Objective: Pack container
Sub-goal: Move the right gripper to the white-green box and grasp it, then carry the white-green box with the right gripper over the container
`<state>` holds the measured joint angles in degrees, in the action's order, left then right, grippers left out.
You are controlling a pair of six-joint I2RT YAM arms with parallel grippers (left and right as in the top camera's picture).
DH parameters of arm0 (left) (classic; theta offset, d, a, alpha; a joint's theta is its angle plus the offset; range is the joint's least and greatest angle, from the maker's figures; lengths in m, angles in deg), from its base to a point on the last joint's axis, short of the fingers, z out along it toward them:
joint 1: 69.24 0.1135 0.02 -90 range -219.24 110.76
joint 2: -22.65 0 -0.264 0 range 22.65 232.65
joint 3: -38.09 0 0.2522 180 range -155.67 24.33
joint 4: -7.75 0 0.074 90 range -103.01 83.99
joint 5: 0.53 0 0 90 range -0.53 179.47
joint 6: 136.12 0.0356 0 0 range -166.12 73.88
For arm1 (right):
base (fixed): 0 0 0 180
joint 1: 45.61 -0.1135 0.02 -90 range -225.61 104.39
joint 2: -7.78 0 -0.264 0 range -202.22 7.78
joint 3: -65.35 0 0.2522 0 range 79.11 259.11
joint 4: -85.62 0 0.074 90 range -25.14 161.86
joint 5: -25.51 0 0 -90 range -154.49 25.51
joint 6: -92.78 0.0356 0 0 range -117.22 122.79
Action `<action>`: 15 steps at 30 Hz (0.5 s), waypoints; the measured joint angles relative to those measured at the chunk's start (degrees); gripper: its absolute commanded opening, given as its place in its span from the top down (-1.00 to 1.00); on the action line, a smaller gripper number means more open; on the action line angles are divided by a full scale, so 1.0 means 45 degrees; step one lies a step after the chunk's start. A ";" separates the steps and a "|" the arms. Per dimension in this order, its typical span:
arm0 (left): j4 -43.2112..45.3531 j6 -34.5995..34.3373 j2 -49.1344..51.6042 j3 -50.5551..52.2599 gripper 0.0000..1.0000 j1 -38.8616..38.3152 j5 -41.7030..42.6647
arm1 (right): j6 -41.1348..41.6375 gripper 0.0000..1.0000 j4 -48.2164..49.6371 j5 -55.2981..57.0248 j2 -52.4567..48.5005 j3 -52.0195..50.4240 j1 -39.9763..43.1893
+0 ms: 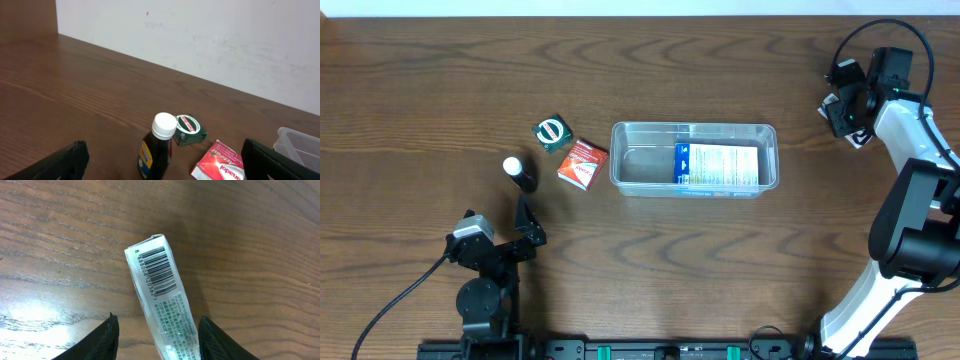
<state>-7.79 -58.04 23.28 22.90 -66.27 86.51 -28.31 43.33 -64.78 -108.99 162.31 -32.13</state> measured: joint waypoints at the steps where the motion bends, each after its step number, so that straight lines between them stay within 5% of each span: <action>1: 0.0000 0.0000 0.0000 0.0000 -0.96 0.0000 0.0000 | -0.0005 -0.01 0.0024 -0.0024 0.0000 0.0000 0.0005; 15: 0.0000 0.0000 0.0000 0.0000 -0.96 0.0000 0.0000 | -0.0049 -0.04 0.0209 -0.0291 -0.0107 0.0000 0.0612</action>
<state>-7.79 -58.04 23.28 22.90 -66.27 86.51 -28.53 44.27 -66.09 -109.48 162.31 -29.38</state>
